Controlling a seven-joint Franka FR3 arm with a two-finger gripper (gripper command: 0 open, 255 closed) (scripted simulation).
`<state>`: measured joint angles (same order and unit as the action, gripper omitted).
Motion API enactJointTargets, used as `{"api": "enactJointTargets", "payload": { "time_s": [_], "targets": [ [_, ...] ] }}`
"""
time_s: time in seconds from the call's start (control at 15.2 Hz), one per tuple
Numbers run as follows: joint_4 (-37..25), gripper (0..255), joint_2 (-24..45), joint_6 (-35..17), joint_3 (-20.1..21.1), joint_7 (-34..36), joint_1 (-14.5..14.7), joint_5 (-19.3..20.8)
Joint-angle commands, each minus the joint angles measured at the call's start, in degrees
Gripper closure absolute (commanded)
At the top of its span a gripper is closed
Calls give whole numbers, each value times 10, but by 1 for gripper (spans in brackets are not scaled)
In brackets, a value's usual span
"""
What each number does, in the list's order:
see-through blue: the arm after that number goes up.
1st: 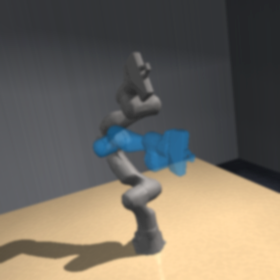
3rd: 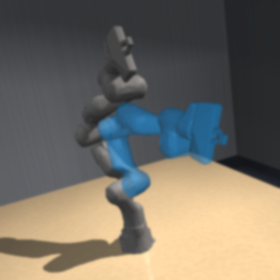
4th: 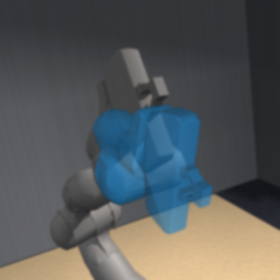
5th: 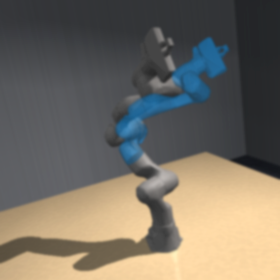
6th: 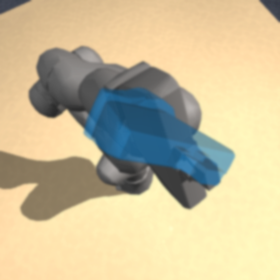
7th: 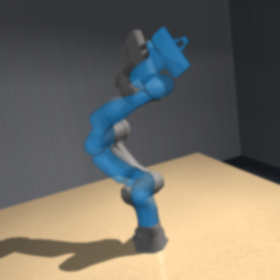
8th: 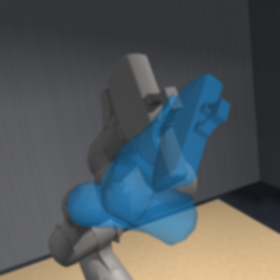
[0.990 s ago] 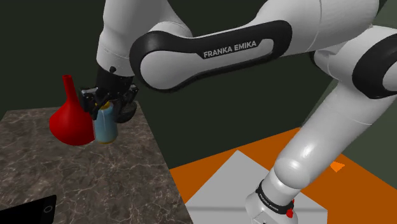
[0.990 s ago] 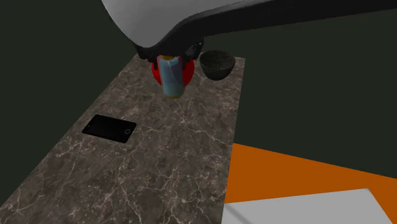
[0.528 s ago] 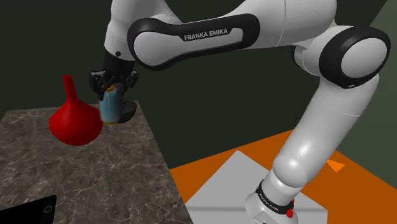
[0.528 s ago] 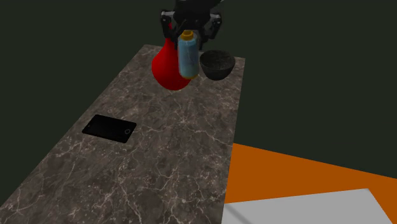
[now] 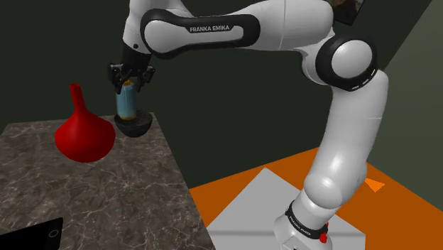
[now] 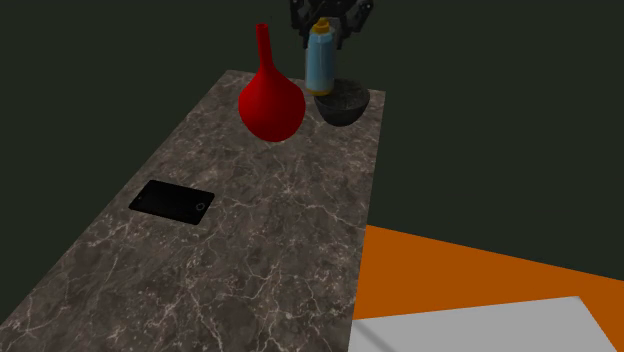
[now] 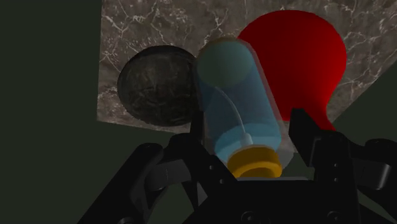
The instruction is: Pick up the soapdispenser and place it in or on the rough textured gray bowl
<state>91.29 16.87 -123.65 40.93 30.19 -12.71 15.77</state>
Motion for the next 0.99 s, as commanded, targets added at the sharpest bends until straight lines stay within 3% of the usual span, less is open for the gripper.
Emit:
{"api": "enactJointTargets", "payload": {
  "time_s": [0.0, 0.26, 0.59, 0.92],
  "targets": [
    [-44, 255, 31, 17, -9, -15, 2, 12],
    [-151, 255, 104, 58, -28, -46, 16, 37],
    [-328, 255, 210, 128, -54, -90, 53, 64],
    [-273, 255, 202, 84, -54, -84, 38, 64]
  ]
}}
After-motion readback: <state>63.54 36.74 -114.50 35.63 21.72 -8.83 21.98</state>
